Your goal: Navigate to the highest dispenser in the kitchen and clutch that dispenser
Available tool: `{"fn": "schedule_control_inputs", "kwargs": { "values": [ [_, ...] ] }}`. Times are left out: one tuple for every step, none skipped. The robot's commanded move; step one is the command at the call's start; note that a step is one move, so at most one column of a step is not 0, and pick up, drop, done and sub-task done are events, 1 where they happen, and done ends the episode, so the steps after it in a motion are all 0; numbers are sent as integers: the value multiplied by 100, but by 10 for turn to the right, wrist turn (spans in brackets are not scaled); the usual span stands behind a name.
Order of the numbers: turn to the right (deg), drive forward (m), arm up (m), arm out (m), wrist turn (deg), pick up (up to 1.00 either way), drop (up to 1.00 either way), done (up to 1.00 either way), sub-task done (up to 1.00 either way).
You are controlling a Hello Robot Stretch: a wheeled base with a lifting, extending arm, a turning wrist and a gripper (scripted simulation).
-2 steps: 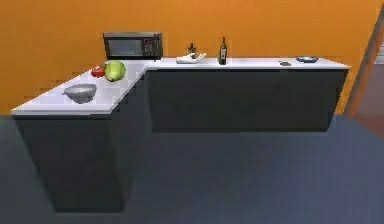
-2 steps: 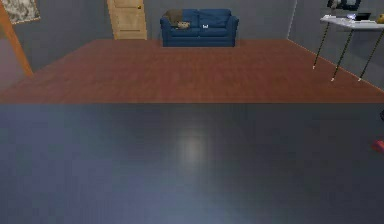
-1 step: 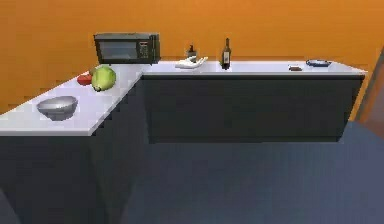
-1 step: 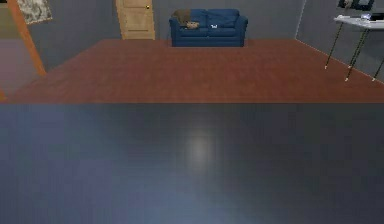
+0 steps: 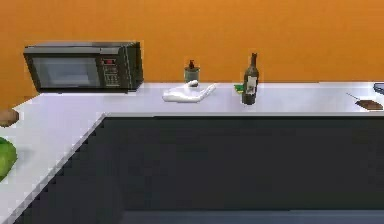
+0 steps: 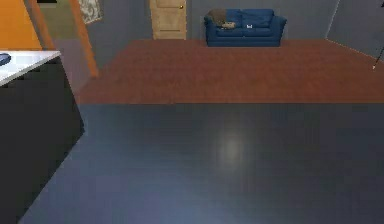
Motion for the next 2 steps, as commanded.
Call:
{"fn": "schedule_control_inputs", "kwargs": {
  "values": [
    [0, 50, 0, 0, 0, 0, 0, 0, 0],
    [-450, 0, 0, 0, 0, 0, 0, 0, 0]
  ]
}}
